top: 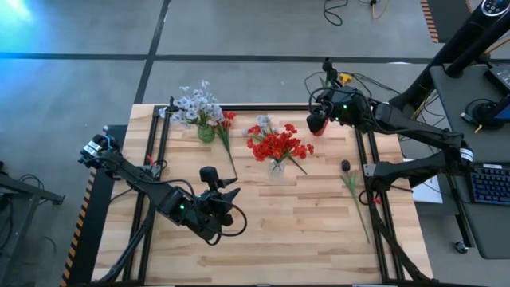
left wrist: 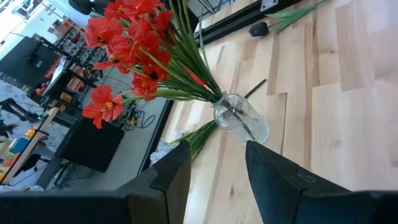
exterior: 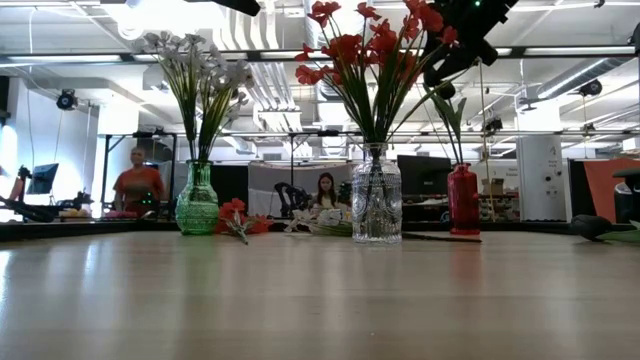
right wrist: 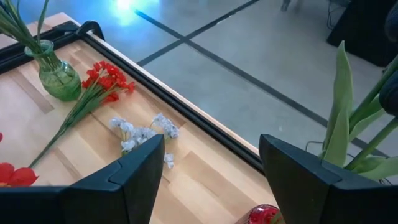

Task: Sort flowers into vase by color
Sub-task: Put the left black flower into the red vase

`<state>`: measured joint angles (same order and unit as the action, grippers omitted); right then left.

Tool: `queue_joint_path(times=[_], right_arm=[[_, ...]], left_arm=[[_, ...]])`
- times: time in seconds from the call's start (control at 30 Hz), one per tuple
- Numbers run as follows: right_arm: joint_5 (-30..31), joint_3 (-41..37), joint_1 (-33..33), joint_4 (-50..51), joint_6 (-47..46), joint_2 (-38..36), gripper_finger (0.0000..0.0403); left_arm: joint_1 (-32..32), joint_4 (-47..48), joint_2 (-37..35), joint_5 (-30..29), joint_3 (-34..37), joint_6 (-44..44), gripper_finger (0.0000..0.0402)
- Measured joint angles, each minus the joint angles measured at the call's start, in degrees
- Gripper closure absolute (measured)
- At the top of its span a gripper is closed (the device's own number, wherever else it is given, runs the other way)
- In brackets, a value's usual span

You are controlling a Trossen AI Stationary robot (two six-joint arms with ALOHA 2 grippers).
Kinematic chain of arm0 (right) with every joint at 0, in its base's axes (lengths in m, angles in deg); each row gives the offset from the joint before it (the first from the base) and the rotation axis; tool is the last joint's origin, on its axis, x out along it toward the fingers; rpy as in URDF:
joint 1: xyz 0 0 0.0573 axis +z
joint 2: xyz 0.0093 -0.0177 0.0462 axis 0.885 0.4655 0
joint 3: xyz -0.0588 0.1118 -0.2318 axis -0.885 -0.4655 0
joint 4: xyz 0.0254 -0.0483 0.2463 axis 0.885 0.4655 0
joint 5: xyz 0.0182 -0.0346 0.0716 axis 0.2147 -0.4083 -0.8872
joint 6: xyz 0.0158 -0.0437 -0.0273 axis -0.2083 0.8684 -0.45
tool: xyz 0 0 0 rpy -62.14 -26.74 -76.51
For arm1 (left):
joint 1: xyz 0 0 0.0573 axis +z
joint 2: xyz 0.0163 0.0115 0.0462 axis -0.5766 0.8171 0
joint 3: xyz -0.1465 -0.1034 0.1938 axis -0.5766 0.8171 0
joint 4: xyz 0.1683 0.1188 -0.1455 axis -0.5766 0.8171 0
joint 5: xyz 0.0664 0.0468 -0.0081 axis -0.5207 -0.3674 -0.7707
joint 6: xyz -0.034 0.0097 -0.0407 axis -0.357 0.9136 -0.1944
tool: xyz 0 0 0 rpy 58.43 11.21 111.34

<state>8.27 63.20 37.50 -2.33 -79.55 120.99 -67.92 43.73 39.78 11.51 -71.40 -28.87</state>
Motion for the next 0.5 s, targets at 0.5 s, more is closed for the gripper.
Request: queue_joint_path(times=[0.5], right_arm=[[0.0,0.0,0.0,-1.7,1.1,0.0,0.0148]], left_arm=[[0.0,0.0,0.0,0.0,0.0,-0.4,0.0265]])
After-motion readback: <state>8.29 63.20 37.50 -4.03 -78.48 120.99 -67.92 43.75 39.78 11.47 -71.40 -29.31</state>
